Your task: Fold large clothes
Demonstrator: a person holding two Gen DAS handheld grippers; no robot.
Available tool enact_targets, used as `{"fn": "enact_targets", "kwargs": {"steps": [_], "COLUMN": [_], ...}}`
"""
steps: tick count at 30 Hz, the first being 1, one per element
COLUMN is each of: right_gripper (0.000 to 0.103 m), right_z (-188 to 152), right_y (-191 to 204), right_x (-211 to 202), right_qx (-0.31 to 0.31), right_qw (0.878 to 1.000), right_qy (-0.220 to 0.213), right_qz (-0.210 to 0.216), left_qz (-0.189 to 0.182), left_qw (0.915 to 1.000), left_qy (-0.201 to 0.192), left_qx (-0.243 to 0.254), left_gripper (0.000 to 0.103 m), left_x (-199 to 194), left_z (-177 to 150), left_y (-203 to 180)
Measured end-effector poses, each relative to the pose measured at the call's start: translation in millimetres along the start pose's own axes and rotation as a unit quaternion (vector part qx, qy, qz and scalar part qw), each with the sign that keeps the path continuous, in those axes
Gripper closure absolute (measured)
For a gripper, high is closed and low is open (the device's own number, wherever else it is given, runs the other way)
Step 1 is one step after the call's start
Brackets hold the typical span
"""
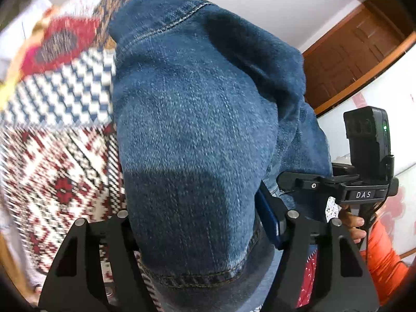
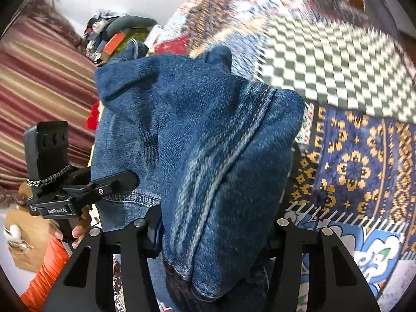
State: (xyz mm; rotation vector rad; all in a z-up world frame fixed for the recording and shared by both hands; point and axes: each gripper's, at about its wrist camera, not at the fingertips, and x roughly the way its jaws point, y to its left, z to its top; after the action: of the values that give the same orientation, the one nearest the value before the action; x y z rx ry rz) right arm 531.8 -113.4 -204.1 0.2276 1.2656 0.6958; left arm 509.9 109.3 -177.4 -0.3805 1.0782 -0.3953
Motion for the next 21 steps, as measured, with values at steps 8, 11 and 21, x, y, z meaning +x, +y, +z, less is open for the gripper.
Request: {"fn": "enact_targets", "kwargs": {"steps": [8, 11, 21], "right_gripper": [0.052, 0.052, 0.052], "right_z": [5.8, 5.2, -4.7], "right_y": [65.3, 93.9, 159.0], "right_x": [-52.2, -60.5, 3.0], "right_qx": [-0.045, -0.061, -0.061], "right_qw": [0.998, 0.996, 0.998], "right_qy": [-0.049, -0.059, -0.001], "right_qz": [0.01, 0.016, 0.03], "left_qz": [0.014, 0.026, 0.05], "left_qw": [0.9962, 0.9938, 0.9936], "left_qy": [-0.081, -0.104, -0.096], "left_qx": [0.028, 0.028, -0.032], "left_gripper": [0.035, 0.035, 0.035], "left_x": [-92.2, -116.6, -147.6], "left_z": [1.1, -3.6, -43.6], "left_y": [-14.4, -14.9, 54.3]}}
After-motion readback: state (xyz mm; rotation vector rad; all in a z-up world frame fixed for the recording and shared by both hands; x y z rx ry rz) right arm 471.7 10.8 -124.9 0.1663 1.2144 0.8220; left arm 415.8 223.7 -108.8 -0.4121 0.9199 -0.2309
